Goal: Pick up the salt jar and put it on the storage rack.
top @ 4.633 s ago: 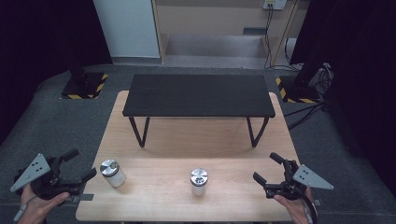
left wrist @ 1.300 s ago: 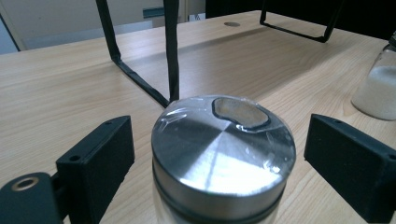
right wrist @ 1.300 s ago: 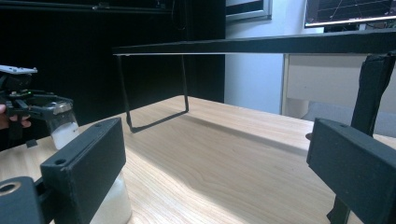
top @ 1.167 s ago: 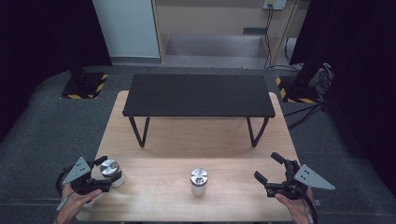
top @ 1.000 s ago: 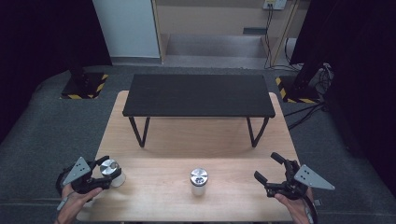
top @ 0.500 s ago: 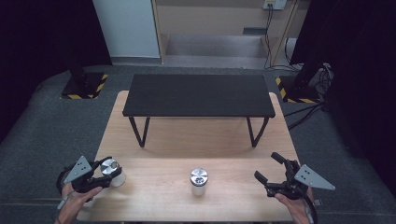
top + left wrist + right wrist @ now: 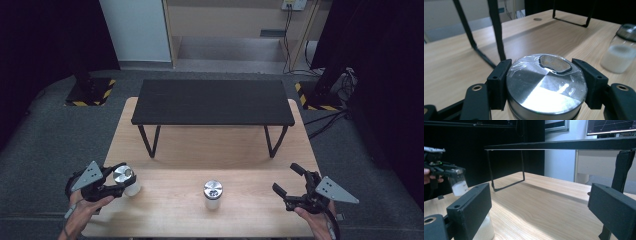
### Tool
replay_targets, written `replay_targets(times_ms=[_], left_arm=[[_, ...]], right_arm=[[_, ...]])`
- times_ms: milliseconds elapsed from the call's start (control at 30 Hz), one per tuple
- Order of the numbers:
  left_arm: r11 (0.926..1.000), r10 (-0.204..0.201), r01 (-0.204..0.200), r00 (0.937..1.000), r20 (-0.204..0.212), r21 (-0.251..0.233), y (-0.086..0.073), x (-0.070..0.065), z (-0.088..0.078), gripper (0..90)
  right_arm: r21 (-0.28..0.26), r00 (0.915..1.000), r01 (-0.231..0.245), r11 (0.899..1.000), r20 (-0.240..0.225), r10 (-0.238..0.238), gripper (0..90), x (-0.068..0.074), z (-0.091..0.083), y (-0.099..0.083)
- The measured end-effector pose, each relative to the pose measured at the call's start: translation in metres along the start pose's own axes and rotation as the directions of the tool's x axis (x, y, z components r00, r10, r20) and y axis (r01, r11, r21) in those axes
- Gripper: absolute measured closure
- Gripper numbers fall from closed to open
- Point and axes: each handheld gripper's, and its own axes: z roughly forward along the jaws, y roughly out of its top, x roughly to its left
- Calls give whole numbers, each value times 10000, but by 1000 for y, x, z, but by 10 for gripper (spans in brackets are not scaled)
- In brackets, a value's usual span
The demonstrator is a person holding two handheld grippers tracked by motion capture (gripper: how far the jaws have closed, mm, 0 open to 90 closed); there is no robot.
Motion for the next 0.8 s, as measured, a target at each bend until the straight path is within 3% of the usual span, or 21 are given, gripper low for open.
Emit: replay_targets(times_ms=[233, 333, 500, 567, 767, 800], left_arm=[[9991, 237, -213, 9973, 690, -363, 54, 6, 8, 337], [9987, 338, -306, 9960, 823, -406, 67, 7, 11, 337], [9974, 480, -421, 9936, 1027, -590, 98, 8, 19, 337], [9965, 532, -468, 9942, 933, -690, 110, 7, 23, 337], [9964, 368, -291, 9945, 977, -793, 142, 9, 34, 340], [9949, 313, -212, 9943, 1015, -988, 145, 10, 35, 343]], right_arm=[[11, 10000, -2, 10000, -37, 2, 51, -1, 1, 0], [10, 10000, -12, 10000, -46, 12, 52, -1, 1, 0], [2, 10000, -28, 10000, -35, 28, 52, -1, 0, -1], [-3, 10000, -17, 10000, -40, 17, 52, -1, 0, 0], [-23, 10000, -28, 10000, -40, 28, 52, -2, 0, -1], [-23, 10000, -38, 10000, -33, 38, 51, -2, 0, -1]])
